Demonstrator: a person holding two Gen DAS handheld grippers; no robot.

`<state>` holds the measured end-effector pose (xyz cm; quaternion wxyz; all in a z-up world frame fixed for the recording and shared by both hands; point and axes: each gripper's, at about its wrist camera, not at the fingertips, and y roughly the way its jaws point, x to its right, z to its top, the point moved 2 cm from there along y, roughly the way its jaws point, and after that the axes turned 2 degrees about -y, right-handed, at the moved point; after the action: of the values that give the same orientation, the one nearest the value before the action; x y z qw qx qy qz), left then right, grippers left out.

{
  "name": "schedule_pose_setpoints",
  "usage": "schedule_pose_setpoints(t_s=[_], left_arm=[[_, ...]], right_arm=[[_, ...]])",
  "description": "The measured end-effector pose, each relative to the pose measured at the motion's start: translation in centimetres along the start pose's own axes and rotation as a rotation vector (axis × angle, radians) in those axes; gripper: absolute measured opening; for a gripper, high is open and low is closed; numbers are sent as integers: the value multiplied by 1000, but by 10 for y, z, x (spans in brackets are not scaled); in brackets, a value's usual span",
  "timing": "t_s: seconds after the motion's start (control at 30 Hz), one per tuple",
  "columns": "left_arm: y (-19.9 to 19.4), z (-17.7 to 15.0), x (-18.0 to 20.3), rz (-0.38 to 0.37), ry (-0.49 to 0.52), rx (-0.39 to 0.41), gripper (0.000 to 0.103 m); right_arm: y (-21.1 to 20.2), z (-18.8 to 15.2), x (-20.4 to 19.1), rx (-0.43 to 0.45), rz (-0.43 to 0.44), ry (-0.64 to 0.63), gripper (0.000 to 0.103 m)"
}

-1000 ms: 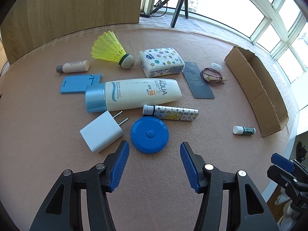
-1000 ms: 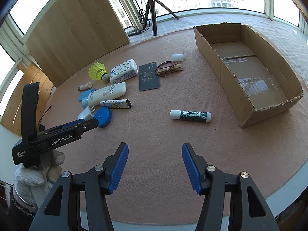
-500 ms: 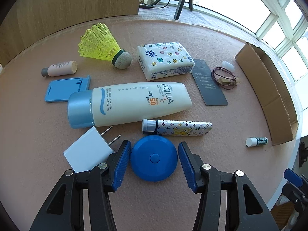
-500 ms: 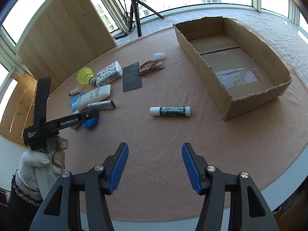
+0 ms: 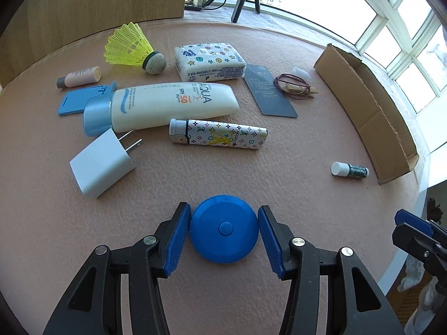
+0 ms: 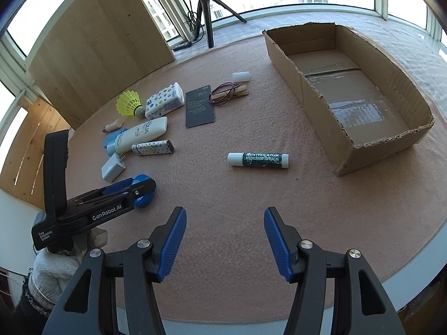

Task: Organize objects
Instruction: 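Move the left tool over the blue round tape measure, then close the right tool on the blue tape measure beside the left tool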

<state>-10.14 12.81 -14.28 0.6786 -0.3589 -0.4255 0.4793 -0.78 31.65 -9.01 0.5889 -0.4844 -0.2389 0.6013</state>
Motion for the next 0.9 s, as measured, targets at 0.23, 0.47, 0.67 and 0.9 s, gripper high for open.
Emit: schedule_pose_setpoints(t_s=[0.23, 0.47, 0.67, 0.9], left_arm=[[-23, -15, -9, -11, -31, 4, 67], [-37, -26, -27, -70, -61, -11, 66], [-31, -33, -19, -118, -50, -32, 58], [-23, -33, -20, -170, -68, -50, 45]], right_arm=[[7, 2, -7, -15, 10, -19, 54], [28, 10, -27, -76, 101, -27, 54], [57, 15, -52, -153, 182, -63, 48], [86, 16, -69, -240, 260, -64, 33]])
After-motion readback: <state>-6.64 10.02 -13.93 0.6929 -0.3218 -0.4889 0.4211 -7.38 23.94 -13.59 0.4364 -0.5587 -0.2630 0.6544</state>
